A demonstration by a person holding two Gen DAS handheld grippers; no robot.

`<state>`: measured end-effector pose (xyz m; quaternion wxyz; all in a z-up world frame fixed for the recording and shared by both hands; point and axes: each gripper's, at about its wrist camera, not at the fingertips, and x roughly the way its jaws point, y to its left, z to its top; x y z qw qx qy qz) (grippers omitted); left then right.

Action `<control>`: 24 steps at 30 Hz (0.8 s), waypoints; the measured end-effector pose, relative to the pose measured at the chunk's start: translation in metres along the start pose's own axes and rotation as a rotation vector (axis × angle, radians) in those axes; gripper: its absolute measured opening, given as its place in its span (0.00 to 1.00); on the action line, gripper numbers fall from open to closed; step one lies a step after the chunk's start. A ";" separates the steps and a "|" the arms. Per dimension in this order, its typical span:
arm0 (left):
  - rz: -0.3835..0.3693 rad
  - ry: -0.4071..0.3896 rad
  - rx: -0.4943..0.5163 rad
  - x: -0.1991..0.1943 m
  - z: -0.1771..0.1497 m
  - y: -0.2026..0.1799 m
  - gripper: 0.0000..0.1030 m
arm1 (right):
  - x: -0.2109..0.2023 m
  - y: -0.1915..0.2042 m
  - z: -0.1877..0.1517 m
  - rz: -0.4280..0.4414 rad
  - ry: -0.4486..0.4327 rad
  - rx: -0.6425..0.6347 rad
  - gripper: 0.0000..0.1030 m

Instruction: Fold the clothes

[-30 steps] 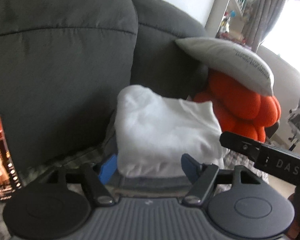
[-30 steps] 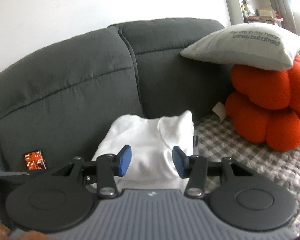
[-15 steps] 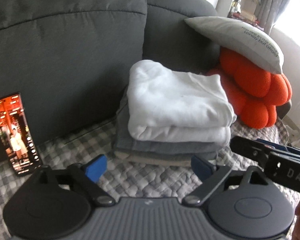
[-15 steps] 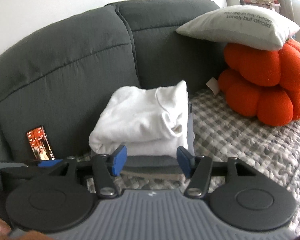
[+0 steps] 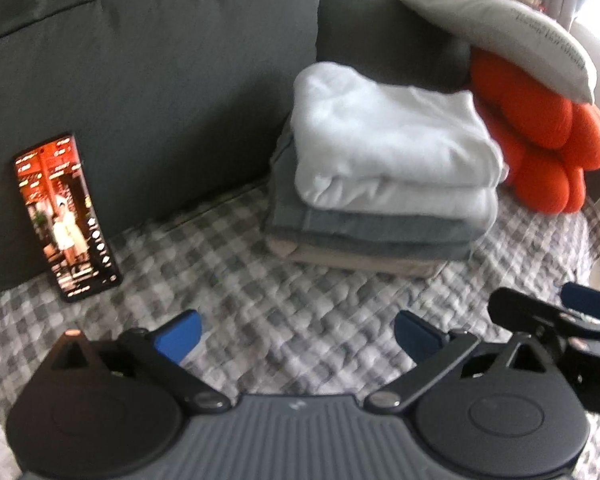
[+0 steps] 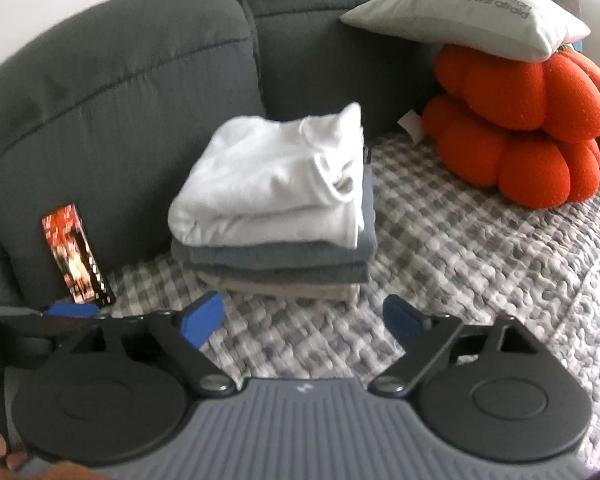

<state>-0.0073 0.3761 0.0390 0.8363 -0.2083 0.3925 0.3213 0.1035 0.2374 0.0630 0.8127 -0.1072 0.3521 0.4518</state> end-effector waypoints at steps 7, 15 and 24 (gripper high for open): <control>0.037 0.008 0.032 0.000 -0.010 -0.002 1.00 | -0.005 0.005 -0.009 -0.008 0.031 -0.029 0.98; 0.054 -0.004 0.061 -0.007 -0.011 -0.007 1.00 | -0.013 0.003 -0.012 -0.017 0.034 -0.021 1.00; 0.062 -0.010 0.084 -0.011 -0.011 -0.013 1.00 | -0.018 0.002 -0.014 -0.034 0.047 -0.027 1.00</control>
